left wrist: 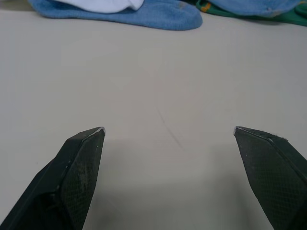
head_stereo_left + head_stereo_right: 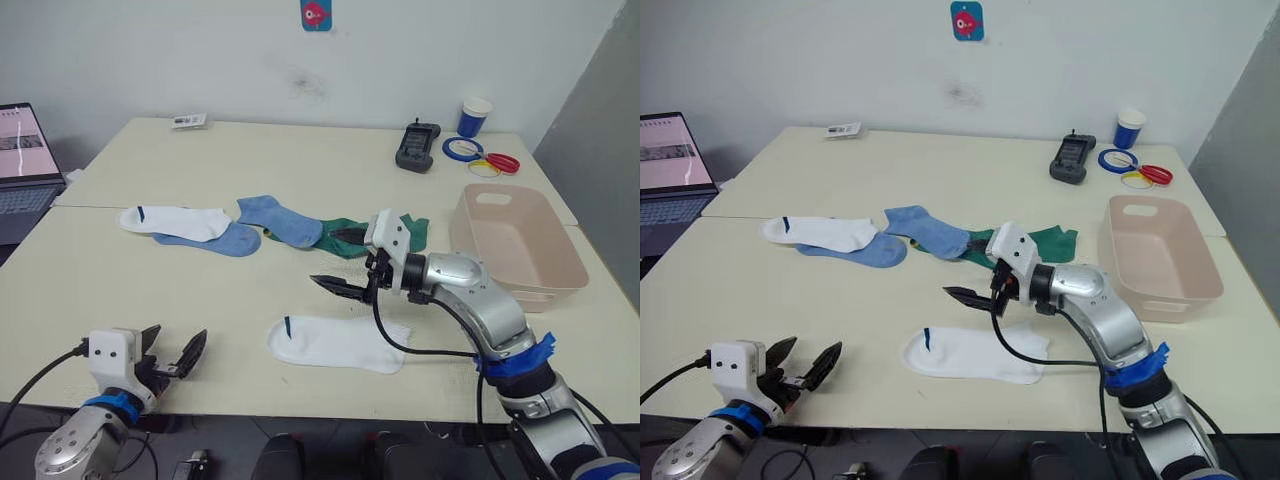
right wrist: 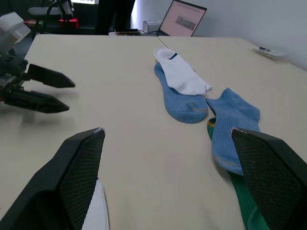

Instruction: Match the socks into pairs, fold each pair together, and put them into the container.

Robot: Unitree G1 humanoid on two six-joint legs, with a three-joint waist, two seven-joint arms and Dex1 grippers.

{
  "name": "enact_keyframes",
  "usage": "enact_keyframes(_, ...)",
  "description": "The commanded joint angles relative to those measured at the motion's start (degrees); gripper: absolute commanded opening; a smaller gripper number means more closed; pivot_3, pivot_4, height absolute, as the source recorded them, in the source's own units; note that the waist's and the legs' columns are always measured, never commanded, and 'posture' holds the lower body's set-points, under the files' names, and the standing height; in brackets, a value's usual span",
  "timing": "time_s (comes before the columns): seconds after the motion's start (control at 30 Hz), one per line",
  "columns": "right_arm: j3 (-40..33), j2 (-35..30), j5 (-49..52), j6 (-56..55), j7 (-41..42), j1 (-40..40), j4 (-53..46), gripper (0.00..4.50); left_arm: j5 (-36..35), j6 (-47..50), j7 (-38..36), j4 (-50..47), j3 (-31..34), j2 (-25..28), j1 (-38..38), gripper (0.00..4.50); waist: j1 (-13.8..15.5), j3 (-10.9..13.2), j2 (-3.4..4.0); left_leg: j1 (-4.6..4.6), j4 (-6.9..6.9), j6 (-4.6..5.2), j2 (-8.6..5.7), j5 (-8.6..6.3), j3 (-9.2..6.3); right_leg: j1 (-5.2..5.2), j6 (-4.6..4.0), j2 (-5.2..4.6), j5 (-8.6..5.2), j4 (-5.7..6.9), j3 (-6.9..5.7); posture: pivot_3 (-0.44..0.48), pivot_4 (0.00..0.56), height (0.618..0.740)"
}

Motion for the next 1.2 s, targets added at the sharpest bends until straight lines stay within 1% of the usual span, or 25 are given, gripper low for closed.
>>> enact_keyframes(0.03,-0.74,-0.67,-0.06,-0.52,0.07,0.18,-2.26,4.50,3.00,0.56,1.58,2.01,-1.36,4.21,-7.73,4.48,0.00,0.00,0.00,0.00,0.00,0.00,0.01,0.00,-0.03,0.00,0.00,0.07,0.00,0.02,-0.03,0.000,0.150,0.740)
enact_keyframes(0.1,-1.05,-1.12,-0.18,-0.19,-0.53,0.75,-2.80,4.50,5.41,0.56,2.12,7.62,-2.77,6.67,-14.18,4.48,-0.03,0.00,0.00,0.03,0.00,0.00,-0.02,0.00,-0.04,0.00,0.00,0.18,0.00,0.05,-0.04,0.000,0.150,0.740)
enact_keyframes(0.27,-1.75,-1.94,-0.38,0.80,-2.37,2.51,-4.86,4.50,12.38,-3.47,1.34,28.77,-8.05,11.87,-32.60,4.48,-0.30,0.00,-0.01,0.02,0.00,0.00,-0.06,0.00,-0.02,-0.03,0.00,0.31,0.01,0.06,-0.06,0.000,0.150,0.740)
enact_keyframes(0.4,-2.02,-2.29,-0.53,1.96,-4.08,3.75,-6.87,4.50,16.40,-9.95,-0.74,45.60,-12.23,12.87,-44.69,4.48,-0.49,0.00,-0.01,-0.01,0.01,0.00,-0.05,0.00,0.02,-0.05,0.04,0.28,0.03,0.06,-0.02,0.000,0.150,0.740)
enact_keyframes(0.5,-2.45,-2.75,-0.62,2.90,-5.27,4.67,-8.39,4.50,19.97,-14.56,-1.98,58.56,-15.58,13.02,-52.18,4.48,-0.52,0.00,-0.02,-0.04,0.01,0.00,-0.07,0.00,0.03,-0.06,0.05,0.28,0.04,0.05,-0.03,0.000,0.150,0.740)
enact_keyframes(0.6,-2.78,-3.20,-0.71,3.81,-6.43,5.24,-9.60,4.50,23.17,-19.15,-1.55,67.93,-18.07,13.03,-57.06,4.48,-0.65,0.00,-0.02,-0.05,0.00,-0.01,-0.09,0.00,0.05,-0.08,0.05,0.28,0.04,0.05,-0.04,0.000,0.150,0.740)
enact_keyframes(0.67,-2.97,-3.43,-0.61,4.32,-6.94,5.37,-10.13,4.50,24.28,-20.48,-1.22,72.10,-18.96,13.07,-59.29,4.48,-0.67,0.00,-0.03,-0.06,0.01,-0.01,-0.09,0.00,0.06,-0.10,0.06,0.28,0.04,0.05,-0.04,0.000,0.150,0.740)
enact_keyframes(0.73,-3.12,-3.63,-0.43,4.86,-7.47,5.68,-10.83,4.50,25.21,-21.30,0.77,76.20,-19.19,13.21,-61.72,4.48,-0.59,0.01,-0.03,-0.08,0.00,0.00,-0.08,0.00,0.04,-0.12,0.06,0.29,0.04,0.06,-0.07,0.000,0.150,0.740)
enact_keyframes(0.83,-3.35,-3.78,-0.19,5.74,-8.23,6.29,-11.90,4.50,26.79,-22.29,3.03,81.23,-19.80,13.42,-64.82,4.48,-0.57,0.00,-0.03,-0.08,0.00,-0.01,-0.09,0.01,0.04,-0.12,0.06,0.29,0.04,0.08,-0.08,0.000,0.150,0.740)
enact_keyframes(0.93,-3.33,-3.82,-0.12,6.18,-8.60,6.50,-12.48,4.50,27.76,-22.48,2.86,84.13,-20.49,13.36,-66.30,4.48,-0.61,0.00,-0.03,-0.08,0.02,-0.01,-0.09,0.01,0.06,-0.12,0.09,0.28,0.06,0.08,-0.05,0.000,0.150,0.740)
enact_keyframes(1.03,-3.44,-3.71,-0.02,6.61,-8.93,6.19,-12.68,4.50,27.85,-21.82,1.60,85.58,-20.74,13.06,-67.10,3.89,-0.62,0.00,-0.03,-0.07,0.02,-0.01,-0.09,0.01,0.06,-0.12,0.09,0.28,0.06,0.09,-0.06,0.000,0.150,0.740)
enact_keyframes(1.07,-3.55,-3.75,0.07,6.68,-9.00,6.07,-12.66,4.50,27.74,-21.51,1.26,85.87,-20.65,12.98,-67.27,3.52,-0.65,0.00,-0.03,-0.07,0.02,-0.01,-0.09,0.01,0.05,-0.12,0.09,0.29,0.06,0.09,-0.07,0.000,0.150,0.740)
enact_keyframes(1.2,-3.84,-4.03,0.33,6.77,-9.01,5.95,-12.54,4.50,27.29,-21.09,1.11,86.43,-20.03,12.83,-67.54,2.28,-0.69,0.00,-0.03,-0.06,0.02,-0.01,-0.09,0.01,0.05,-0.12,0.09,0.29,0.06,0.11,-0.07,0.000,0.150,0.740)
